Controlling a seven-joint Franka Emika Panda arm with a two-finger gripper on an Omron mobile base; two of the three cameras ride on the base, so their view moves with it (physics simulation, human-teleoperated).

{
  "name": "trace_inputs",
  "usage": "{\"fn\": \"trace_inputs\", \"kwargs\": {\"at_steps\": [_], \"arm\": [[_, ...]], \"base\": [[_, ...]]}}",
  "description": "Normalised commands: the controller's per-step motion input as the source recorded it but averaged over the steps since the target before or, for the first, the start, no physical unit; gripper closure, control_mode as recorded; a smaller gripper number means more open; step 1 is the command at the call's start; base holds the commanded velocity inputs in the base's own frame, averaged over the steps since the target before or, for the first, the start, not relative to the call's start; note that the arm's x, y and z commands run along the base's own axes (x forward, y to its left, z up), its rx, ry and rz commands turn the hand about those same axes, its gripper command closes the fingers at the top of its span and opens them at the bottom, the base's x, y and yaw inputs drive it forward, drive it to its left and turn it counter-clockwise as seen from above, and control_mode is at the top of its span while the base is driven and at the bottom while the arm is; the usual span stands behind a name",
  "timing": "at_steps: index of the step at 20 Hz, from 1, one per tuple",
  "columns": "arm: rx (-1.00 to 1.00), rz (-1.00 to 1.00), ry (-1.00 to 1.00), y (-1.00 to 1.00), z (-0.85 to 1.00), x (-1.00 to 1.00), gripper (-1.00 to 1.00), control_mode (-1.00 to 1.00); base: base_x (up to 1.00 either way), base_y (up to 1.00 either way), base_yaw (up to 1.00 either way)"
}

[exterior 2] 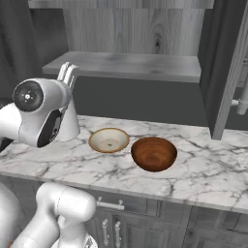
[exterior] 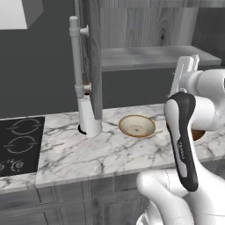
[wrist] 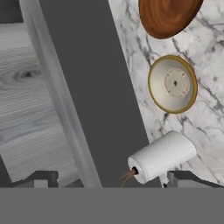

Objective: Open the cabinet. Pick the bowls from the counter and place them in the cabinet. Then close the cabinet.

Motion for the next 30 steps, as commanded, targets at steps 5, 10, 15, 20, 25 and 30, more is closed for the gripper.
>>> {"fn": "trace_inputs", "kwargs": {"at_steps": [5, 10, 15, 20, 25, 30], "arm": [[-0.10, 0.05, 0.12, -0.54, -0.02, 0.00, -1.00, -1.00], [-0.10, 0.00, 0.16, -0.41, -0.11, -0.19, -1.00, -1.00], [-0.14, 0.00, 0.10, -0.35, -0.23, -0.28, -1.00, -1.00], [-0.12, 0.00, 0.07, -0.38, -0.23, -0.18, -1.00, -1.00], [-0.04, 0.00, 0.06, -0.39, -0.09, -0.11, -1.00, -1.00], [-0.11, 0.00, 0.13, -0.15, -0.19, -0.05, -1.00, -1.00]], "base": [[0.00, 0.00, 0.00], [0.00, 0.00, 0.00], [0.00, 0.00, 0.00], [0.00, 0.00, 0.00], [0.00, 0.00, 0.00], [0.00, 0.00, 0.00]]}}
